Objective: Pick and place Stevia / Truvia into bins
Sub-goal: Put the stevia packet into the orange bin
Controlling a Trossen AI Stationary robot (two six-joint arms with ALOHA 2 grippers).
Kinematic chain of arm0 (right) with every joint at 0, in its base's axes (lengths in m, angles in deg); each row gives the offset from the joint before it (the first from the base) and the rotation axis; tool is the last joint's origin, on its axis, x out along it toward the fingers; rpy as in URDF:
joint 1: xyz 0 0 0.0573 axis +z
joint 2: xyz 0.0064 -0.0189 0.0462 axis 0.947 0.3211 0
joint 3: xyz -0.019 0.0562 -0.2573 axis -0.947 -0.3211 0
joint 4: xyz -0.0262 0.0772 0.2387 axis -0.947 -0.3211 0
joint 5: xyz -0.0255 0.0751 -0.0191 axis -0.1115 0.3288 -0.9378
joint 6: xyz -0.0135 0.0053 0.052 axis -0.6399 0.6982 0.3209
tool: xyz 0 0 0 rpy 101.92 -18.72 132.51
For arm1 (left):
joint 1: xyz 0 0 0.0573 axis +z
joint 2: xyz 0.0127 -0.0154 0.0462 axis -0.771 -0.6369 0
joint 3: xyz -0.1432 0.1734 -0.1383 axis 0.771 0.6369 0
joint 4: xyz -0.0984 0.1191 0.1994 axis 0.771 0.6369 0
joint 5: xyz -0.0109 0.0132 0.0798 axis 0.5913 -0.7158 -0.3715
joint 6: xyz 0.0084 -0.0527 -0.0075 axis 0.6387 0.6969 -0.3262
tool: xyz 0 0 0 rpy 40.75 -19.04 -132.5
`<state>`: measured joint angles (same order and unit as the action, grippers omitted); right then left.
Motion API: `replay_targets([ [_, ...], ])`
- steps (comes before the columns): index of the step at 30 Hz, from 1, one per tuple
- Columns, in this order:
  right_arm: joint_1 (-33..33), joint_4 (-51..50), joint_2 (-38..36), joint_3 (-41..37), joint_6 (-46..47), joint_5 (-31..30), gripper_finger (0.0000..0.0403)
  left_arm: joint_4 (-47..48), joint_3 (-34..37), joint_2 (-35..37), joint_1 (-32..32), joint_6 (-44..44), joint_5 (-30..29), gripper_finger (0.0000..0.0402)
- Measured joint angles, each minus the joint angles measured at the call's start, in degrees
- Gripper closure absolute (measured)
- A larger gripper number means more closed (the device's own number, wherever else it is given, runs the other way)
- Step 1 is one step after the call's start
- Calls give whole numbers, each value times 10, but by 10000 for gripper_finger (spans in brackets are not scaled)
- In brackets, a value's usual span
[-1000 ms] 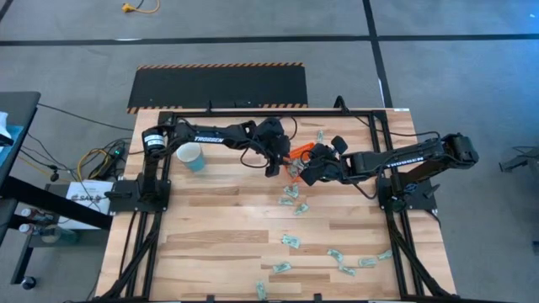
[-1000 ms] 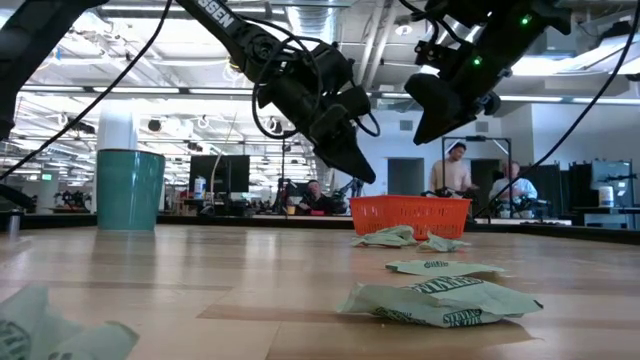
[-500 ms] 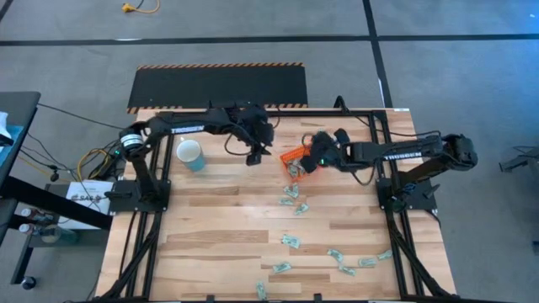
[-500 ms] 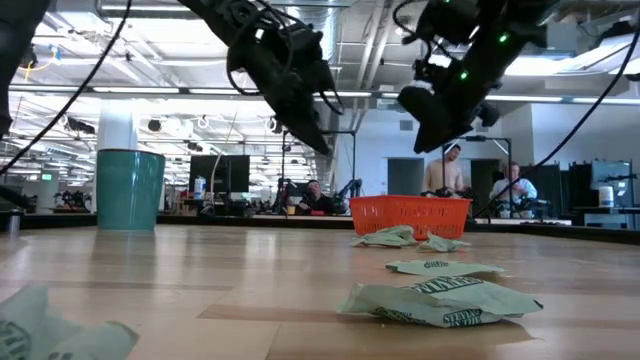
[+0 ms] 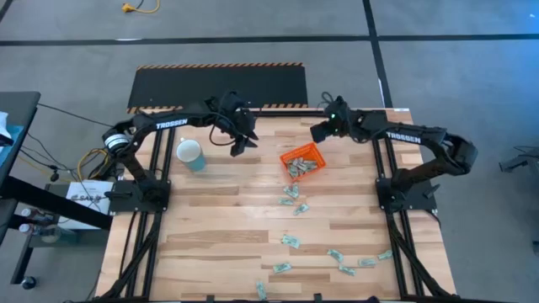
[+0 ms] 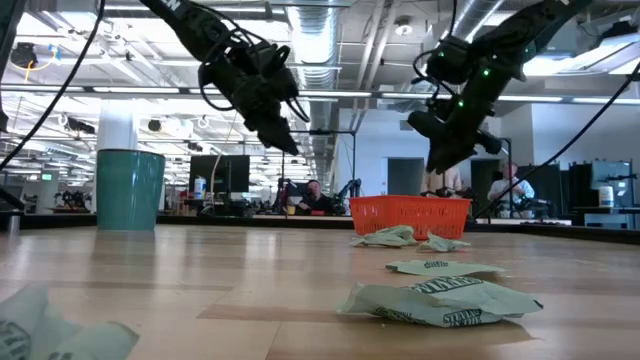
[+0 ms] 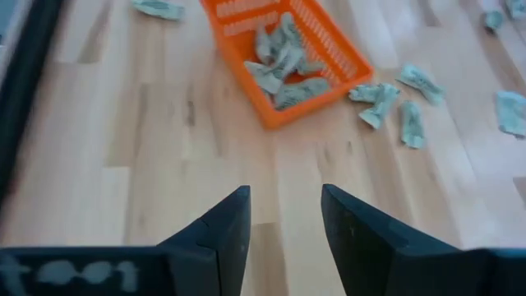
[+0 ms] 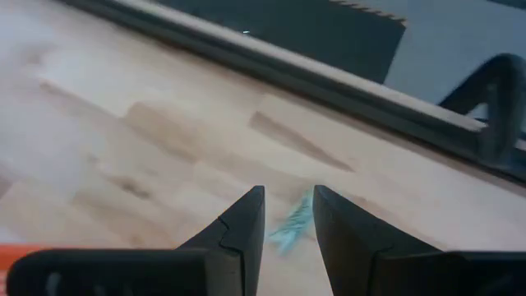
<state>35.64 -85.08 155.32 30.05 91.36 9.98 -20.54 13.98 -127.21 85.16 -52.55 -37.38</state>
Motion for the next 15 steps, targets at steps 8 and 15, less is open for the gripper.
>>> replay_targets([
  [8, -86, -2, 31, 1, -3, 95, 303, -19, 38, 0, -1, -17, 47, 283],
  [15, -99, -5, 107, 41, -65, 97, 303, -23, 42, 0, -7, -14, 67, 296],
])
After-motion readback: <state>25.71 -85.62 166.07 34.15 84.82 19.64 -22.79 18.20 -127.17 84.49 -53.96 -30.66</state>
